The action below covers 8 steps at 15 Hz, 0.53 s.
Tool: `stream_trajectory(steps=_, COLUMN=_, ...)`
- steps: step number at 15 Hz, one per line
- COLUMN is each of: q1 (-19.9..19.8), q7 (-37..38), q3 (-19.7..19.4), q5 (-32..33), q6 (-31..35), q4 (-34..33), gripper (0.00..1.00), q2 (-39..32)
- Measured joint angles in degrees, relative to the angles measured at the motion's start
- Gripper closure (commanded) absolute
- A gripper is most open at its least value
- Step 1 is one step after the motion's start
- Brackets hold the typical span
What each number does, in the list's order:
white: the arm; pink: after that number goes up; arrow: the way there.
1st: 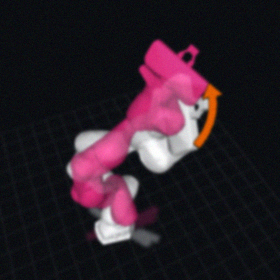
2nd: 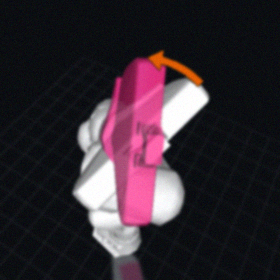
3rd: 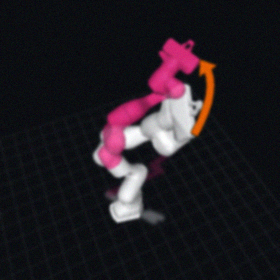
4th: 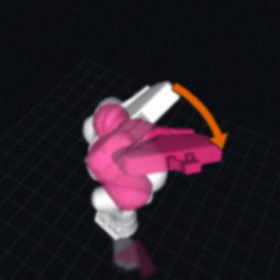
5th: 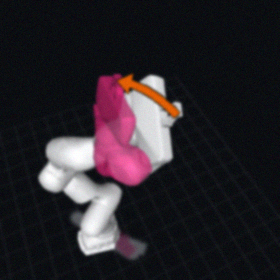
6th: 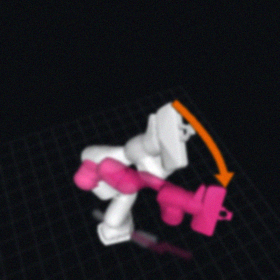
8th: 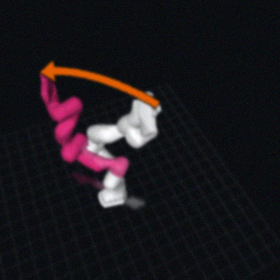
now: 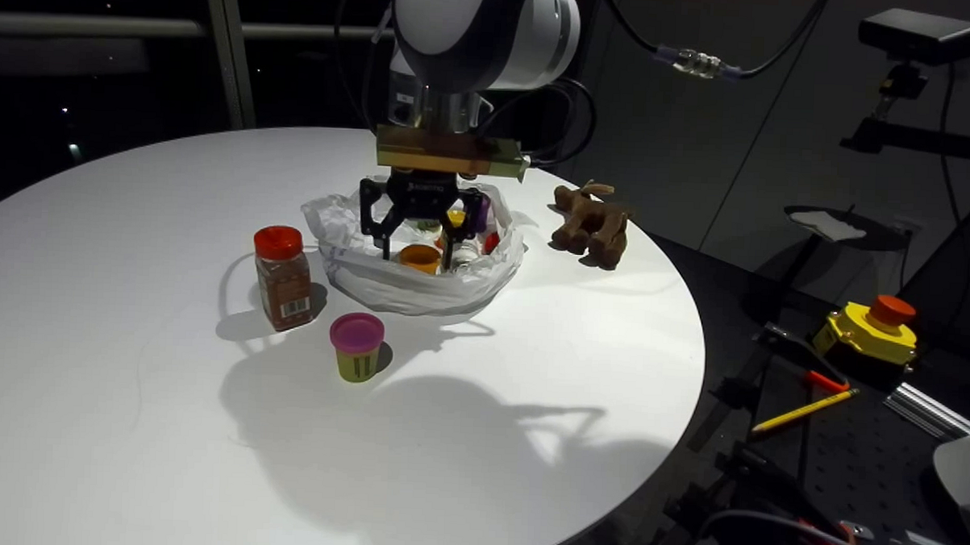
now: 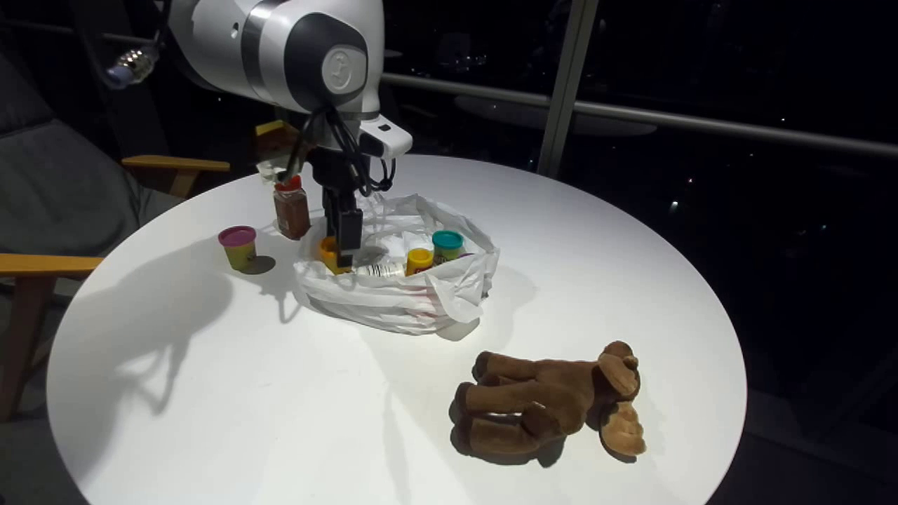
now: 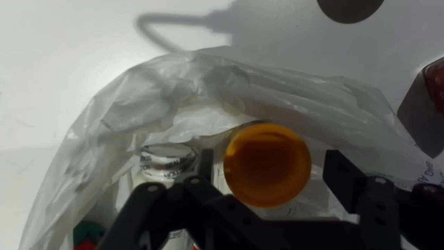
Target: Remove the things from the plastic bag and put them on the table
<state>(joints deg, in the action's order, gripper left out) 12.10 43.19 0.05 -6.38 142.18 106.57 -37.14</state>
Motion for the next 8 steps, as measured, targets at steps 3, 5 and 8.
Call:
stream_trajectory(steps=3, q1=0.0, q7=0.0, q3=0.0, q5=-0.1, q6=0.0, q4=-0.1, gripper=0.77, q2=-0.1)
stream_trajectory(steps=5, q1=0.0, q7=0.0, q3=-0.1, q5=-0.1, q6=0.0, q4=-0.2, gripper=0.77, q2=0.2)
stream_trajectory(steps=8, q1=0.2, q7=0.1, q3=-0.9, q5=0.2, q6=0.0, q4=0.0, gripper=0.77, q2=2.6)
